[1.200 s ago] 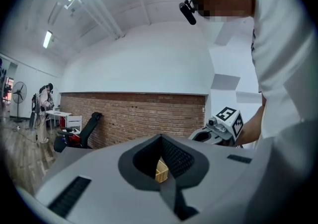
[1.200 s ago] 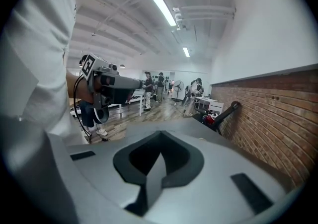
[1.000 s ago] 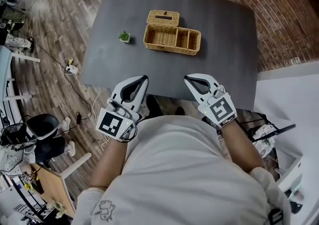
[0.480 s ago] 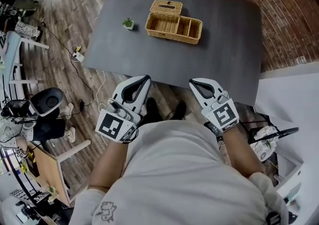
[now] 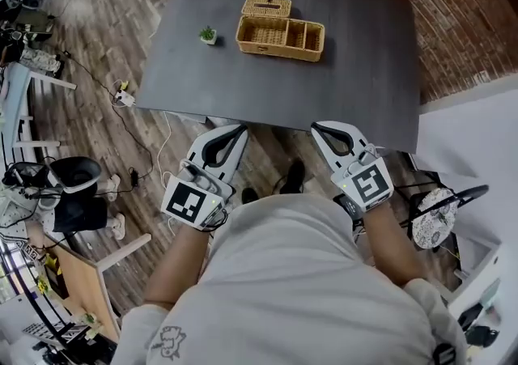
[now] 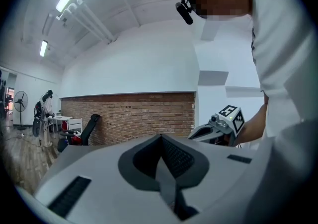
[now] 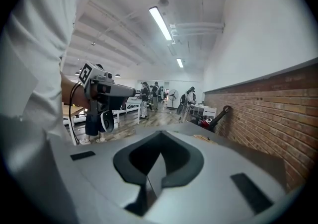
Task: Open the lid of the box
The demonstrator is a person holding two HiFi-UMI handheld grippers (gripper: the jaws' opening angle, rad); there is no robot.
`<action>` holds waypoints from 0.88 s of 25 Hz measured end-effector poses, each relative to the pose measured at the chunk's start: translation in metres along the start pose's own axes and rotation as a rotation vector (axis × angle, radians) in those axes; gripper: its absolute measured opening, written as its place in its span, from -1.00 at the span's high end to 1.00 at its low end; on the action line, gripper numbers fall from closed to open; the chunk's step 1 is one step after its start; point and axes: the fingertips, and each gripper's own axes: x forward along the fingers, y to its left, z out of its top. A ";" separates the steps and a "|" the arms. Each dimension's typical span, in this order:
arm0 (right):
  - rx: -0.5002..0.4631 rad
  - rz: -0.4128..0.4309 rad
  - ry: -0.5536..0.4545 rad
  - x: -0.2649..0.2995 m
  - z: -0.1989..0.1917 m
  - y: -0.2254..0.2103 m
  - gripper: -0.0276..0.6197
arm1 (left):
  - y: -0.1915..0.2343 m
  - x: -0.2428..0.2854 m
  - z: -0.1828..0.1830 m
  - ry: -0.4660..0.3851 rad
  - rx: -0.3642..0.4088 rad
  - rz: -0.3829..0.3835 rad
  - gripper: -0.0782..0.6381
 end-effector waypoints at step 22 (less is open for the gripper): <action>0.015 -0.160 -0.017 0.003 0.034 0.147 0.90 | 0.002 -0.173 -0.035 -0.012 -0.005 -0.085 0.75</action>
